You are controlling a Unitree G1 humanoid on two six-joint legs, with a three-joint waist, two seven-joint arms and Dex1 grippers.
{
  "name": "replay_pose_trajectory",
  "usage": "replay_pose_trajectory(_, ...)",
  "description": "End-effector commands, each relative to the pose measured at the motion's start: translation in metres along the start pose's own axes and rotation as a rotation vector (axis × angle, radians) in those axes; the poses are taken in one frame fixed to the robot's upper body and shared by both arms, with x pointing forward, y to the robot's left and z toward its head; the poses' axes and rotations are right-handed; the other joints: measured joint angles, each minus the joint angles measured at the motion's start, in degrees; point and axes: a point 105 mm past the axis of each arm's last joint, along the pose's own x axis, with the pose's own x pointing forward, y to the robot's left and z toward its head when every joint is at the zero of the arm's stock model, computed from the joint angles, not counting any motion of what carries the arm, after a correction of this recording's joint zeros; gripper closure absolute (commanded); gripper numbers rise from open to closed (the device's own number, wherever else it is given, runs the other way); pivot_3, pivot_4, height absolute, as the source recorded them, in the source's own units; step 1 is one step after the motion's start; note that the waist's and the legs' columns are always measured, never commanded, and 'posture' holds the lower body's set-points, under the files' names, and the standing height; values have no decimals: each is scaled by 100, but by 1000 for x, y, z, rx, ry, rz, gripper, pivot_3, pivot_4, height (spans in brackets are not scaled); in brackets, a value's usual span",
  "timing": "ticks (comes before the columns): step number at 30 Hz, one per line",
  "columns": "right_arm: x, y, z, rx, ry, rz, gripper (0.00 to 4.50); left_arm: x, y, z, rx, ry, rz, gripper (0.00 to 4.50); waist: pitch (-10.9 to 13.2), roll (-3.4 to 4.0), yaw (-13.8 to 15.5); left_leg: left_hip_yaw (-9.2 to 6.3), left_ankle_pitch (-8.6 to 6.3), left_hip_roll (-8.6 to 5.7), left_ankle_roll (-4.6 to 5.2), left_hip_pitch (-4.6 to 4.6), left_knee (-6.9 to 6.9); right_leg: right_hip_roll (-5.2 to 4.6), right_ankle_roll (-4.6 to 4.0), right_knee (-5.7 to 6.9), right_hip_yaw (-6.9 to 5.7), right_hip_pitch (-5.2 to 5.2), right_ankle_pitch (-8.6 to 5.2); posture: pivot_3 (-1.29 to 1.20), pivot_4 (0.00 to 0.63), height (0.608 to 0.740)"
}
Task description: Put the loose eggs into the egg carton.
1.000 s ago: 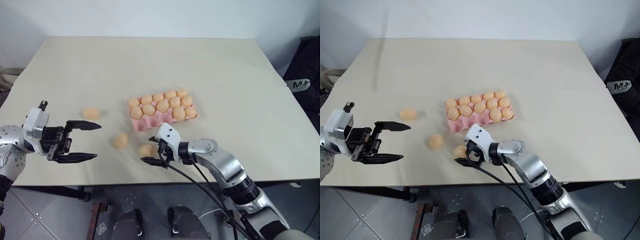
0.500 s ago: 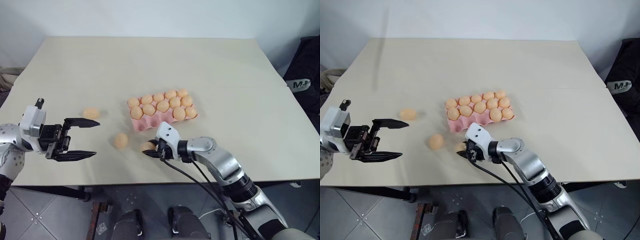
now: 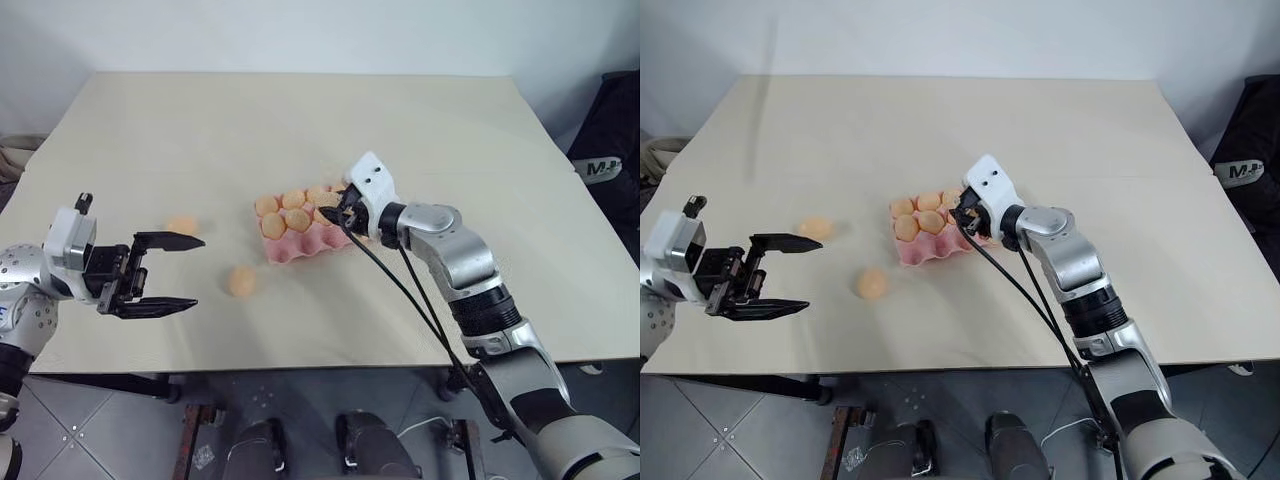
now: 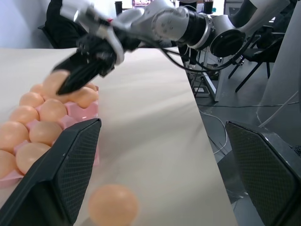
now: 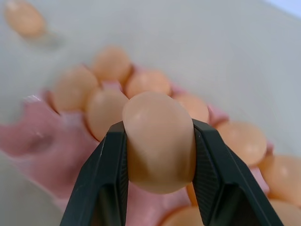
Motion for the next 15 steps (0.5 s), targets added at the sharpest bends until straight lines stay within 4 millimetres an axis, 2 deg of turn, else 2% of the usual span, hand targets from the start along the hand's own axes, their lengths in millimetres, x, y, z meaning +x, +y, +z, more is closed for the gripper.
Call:
replay_pose_trajectory(1,2,6,4,-43,-22,34,3063,-2,-8,9,41,-5,-102,0,0,0,-17,2,0,2,-1,-3,1,2,0,2,0,-3,0,0,150,740)
replay_pose_trajectory(4,0,12,-5,-35,3,64,3063,-4,-9,9,42,-1,-95,0,0,0,-18,1,1,3,-1,-3,4,4,0,2,0,-2,0,0,150,740)
replay_pose_trajectory(9,-3,19,-10,-31,21,104,3063,-6,-9,8,42,3,-89,0,0,0,-15,2,1,3,0,-1,15,2,1,17,2,0,0,0,150,740)
replay_pose_trajectory(15,-4,16,-17,-38,40,89,3063,-6,-9,9,46,0,-85,0,0,0,-24,0,5,3,-3,7,12,2,0,33,2,-1,0,0,150,740)
